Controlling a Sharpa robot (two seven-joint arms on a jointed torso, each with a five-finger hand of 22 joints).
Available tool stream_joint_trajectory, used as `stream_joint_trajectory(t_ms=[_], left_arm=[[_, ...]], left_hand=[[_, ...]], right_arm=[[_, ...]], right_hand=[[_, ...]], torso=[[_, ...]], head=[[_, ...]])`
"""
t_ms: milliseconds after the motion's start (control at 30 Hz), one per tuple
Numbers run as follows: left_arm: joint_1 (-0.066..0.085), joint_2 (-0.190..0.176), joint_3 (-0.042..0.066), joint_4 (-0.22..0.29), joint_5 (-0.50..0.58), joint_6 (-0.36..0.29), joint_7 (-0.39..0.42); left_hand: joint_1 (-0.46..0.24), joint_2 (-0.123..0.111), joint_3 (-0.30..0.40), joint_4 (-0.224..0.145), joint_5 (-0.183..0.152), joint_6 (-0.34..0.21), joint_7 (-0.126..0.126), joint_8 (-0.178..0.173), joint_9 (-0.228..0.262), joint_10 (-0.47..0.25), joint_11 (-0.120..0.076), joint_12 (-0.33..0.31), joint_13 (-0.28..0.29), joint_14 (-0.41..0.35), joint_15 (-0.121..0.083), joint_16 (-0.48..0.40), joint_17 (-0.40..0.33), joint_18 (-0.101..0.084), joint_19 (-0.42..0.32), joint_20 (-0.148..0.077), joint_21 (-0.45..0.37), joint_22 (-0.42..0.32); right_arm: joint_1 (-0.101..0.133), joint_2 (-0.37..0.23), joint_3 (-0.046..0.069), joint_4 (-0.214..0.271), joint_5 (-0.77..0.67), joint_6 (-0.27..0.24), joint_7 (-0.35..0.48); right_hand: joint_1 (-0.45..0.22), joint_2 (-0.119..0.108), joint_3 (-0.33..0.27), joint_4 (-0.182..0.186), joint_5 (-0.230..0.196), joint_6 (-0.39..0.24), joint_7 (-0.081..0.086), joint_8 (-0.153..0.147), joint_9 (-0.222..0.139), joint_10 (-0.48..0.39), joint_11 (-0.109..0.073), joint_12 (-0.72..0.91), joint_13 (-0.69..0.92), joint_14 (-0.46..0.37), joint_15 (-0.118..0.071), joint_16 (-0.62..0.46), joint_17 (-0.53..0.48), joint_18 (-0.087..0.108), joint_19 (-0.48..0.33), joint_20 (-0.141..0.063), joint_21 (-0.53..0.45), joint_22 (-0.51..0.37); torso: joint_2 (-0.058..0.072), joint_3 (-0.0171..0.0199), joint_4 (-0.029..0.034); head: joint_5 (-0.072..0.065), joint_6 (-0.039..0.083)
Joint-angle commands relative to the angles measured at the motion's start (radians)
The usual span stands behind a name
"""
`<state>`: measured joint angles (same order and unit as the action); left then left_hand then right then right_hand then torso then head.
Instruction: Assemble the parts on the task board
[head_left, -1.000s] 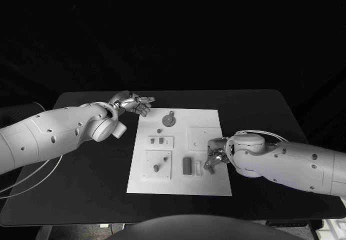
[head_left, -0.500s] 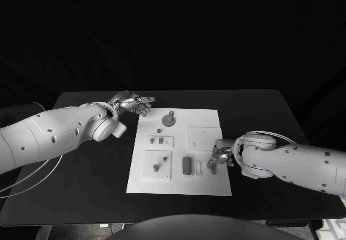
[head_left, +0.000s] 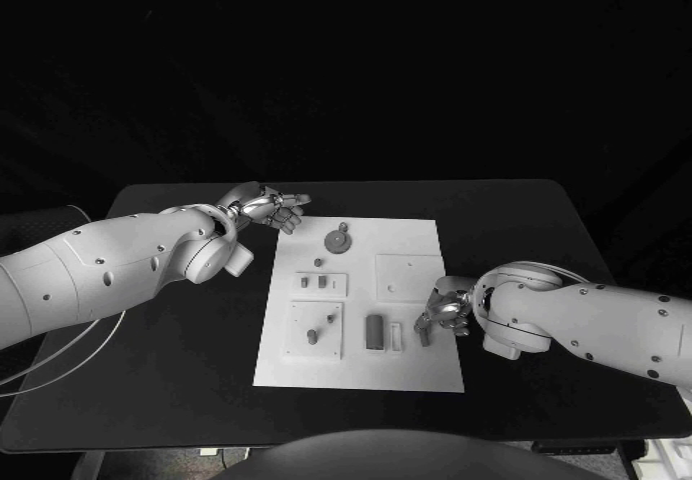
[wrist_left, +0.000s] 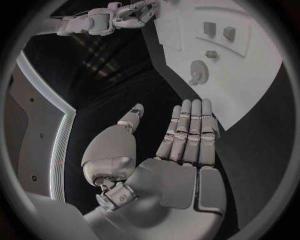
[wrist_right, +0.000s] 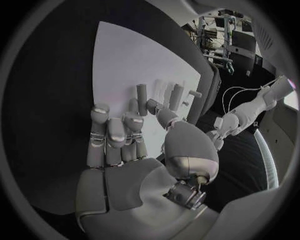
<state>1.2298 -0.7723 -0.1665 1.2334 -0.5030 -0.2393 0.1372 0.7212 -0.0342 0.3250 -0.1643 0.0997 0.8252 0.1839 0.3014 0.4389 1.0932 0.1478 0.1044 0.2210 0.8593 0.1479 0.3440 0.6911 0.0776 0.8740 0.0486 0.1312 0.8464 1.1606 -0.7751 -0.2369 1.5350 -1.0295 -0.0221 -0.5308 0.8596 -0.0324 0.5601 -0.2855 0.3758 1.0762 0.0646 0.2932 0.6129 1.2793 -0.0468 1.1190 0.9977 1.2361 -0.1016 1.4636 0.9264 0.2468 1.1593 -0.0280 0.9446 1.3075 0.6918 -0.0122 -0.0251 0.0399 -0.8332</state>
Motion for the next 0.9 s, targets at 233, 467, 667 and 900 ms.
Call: stream_joint_trajectory(t_ms=[233, 467, 667, 900], left_arm=[[0.001, 0.002, 0.001, 0.001, -0.002, 0.011, 0.006], [0.001, 0.001, 0.001, 0.001, -0.003, 0.012, 0.004], [0.001, 0.000, 0.001, 0.001, -0.004, 0.013, 0.003], [0.001, 0.001, 0.001, 0.002, -0.005, 0.014, 0.003]], left_hand=[[-0.006, 0.005, 0.001, -0.006, -0.004, 0.001, 0.000, 0.000, 0.001, 0.001, -0.004, -0.003, 0.001, 0.004, -0.004, -0.007, 0.001, 0.013, 0.004, -0.004, -0.003, 0.002], [-0.006, 0.005, 0.001, -0.006, -0.004, 0.001, 0.000, 0.000, 0.001, 0.001, -0.004, -0.003, 0.001, 0.004, -0.004, -0.007, 0.001, 0.013, 0.004, -0.005, -0.003, 0.002], [-0.006, 0.005, 0.001, -0.006, -0.004, 0.001, -0.001, 0.000, 0.001, 0.001, -0.004, -0.003, 0.001, 0.004, -0.004, -0.007, 0.001, 0.013, 0.004, -0.005, -0.003, 0.002], [-0.006, 0.005, 0.001, -0.007, -0.004, 0.001, -0.001, 0.000, 0.001, 0.001, -0.004, -0.003, 0.001, 0.004, -0.004, -0.007, 0.001, 0.013, 0.004, -0.004, -0.003, 0.002]], right_arm=[[0.002, 0.007, 0.001, 0.006, 0.197, -0.031, -0.009], [0.002, 0.009, 0.001, 0.015, 0.226, -0.052, -0.006], [0.002, 0.021, 0.001, 0.024, 0.210, -0.058, -0.003], [0.002, 0.035, 0.000, 0.017, 0.205, -0.044, -0.002]], right_hand=[[-0.008, 0.008, -0.005, -0.001, -0.001, 0.012, 0.000, 0.003, 0.001, 0.007, 0.000, 0.002, -0.001, 0.006, 0.001, 0.006, 0.000, 0.015, 0.006, -0.003, 0.007, 0.010], [-0.012, 0.005, -0.005, 0.000, -0.007, 0.011, 0.000, 0.002, 0.000, 0.007, -0.001, 0.001, -0.002, 0.007, 0.000, 0.007, 0.001, 0.015, 0.008, -0.004, 0.007, 0.010], [-0.013, 0.004, -0.005, -0.001, -0.009, 0.011, 0.000, 0.002, 0.000, 0.007, 0.000, 0.001, -0.002, 0.006, -0.001, 0.006, -0.001, 0.015, 0.008, -0.004, 0.007, 0.009], [-0.014, 0.003, -0.004, -0.001, -0.012, 0.011, 0.000, 0.001, -0.001, 0.007, 0.000, 0.001, -0.002, 0.006, -0.002, 0.006, -0.002, 0.015, 0.008, -0.005, 0.006, 0.009]], torso=[[0.000, -0.0004, 0.0002], [0.000, -0.0003, 0.0005], [0.000, 0.0002, -0.0001], [0.000, -0.0003, -0.0009]], head=[[0.002, -0.001], [0.003, -0.001], [0.004, -0.002], [0.003, -0.001]])
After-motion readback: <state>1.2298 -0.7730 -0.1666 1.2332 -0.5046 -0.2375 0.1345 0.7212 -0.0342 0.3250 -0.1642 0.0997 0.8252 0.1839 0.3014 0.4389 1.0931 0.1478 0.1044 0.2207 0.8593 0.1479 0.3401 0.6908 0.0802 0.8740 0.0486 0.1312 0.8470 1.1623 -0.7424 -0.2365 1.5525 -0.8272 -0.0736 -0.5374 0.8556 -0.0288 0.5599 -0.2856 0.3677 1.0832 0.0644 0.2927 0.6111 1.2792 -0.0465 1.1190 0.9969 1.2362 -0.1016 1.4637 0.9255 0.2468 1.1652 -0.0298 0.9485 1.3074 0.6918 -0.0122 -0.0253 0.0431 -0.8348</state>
